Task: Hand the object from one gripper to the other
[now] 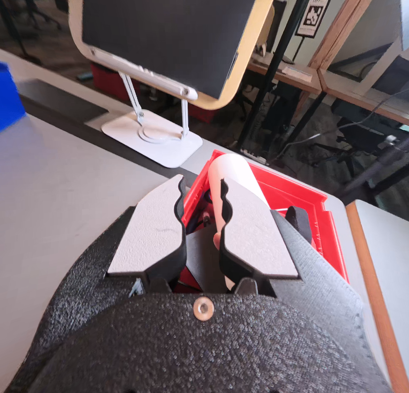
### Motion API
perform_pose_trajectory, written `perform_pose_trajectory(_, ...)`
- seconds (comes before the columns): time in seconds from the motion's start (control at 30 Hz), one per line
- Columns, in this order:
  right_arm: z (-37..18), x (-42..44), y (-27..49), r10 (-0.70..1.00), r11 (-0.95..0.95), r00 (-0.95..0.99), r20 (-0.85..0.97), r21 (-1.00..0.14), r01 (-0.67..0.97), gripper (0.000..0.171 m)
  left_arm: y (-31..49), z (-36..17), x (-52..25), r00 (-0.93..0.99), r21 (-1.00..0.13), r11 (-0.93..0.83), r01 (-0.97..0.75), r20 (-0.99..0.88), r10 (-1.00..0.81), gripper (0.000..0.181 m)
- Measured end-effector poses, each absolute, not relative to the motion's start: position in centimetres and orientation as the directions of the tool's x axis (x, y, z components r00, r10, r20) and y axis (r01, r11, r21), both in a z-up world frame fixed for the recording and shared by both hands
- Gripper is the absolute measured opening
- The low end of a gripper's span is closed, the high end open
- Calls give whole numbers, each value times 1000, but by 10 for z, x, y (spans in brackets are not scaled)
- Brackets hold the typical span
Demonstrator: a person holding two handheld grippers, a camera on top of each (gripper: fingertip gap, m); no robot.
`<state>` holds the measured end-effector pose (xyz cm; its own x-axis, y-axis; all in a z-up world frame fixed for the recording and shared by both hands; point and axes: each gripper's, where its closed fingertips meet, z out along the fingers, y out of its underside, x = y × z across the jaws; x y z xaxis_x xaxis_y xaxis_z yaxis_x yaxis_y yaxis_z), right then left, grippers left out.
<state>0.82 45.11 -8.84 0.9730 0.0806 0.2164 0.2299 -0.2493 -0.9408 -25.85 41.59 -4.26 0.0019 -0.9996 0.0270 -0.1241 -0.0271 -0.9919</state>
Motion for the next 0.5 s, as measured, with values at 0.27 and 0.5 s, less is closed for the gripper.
perform_pose_trajectory(0.27, -18, 5, 422, 124, 33, 990, 66, -997, 63, 30, 440, -45, -268, 128, -990, -17, -143, -2, -992, 28)
perform_pose_trajectory(0.5, 33, -14, 395, 215, 293, 976, 15, -955, -50, 31, 532, -55, -342, 529, -966, -124, -228, -16, -849, 29)
